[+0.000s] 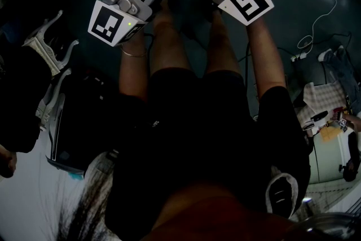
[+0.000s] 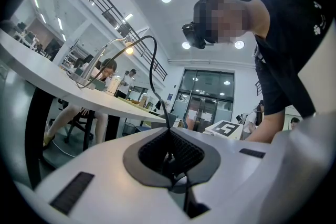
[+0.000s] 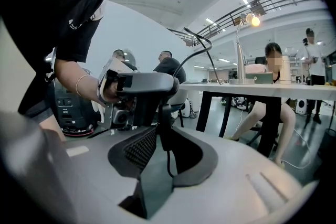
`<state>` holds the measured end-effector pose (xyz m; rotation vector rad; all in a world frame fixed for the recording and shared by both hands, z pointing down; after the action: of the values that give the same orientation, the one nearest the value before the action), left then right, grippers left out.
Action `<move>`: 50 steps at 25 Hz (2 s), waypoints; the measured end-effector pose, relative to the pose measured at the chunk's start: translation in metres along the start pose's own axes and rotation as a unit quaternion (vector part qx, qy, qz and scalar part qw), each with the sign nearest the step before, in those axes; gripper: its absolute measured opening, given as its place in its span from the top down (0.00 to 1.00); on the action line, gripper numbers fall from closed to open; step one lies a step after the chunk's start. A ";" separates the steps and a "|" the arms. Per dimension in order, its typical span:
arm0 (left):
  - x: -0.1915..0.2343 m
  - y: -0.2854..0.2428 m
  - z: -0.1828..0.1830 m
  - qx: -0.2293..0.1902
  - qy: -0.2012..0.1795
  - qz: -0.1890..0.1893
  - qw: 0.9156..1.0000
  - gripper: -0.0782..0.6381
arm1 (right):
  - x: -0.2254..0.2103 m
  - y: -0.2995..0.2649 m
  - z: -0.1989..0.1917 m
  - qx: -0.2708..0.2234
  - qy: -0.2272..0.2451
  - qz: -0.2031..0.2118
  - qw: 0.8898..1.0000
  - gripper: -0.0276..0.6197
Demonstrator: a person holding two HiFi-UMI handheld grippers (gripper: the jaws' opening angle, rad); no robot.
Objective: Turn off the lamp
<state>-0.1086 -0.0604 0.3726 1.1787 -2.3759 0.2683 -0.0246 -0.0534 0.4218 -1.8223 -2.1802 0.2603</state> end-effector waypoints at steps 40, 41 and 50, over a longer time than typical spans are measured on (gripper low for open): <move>0.000 0.002 -0.001 0.004 0.001 -0.001 1.000 0.87 | 0.003 -0.002 -0.001 0.003 0.005 0.005 1.000 0.82; 0.000 0.002 -0.001 0.004 0.000 -0.001 1.000 0.87 | 0.003 -0.002 -0.001 0.005 0.006 0.006 1.000 0.82; 0.000 0.002 -0.001 0.006 -0.003 0.002 1.000 0.87 | 0.005 -0.003 -0.001 0.011 0.013 0.009 1.000 0.85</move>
<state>-0.1105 -0.0590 0.3735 1.1826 -2.3855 0.2804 -0.0279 -0.0486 0.4245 -1.8227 -2.1368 0.2627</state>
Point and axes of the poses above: the fingertips, and each gripper's own axes: y backward along the fingers, x to its left, z out of its top, the point moved 5 cm from there along y, backward along the fingers, and after that the axes turned 9 degrees about y, right-handed, at the moved point
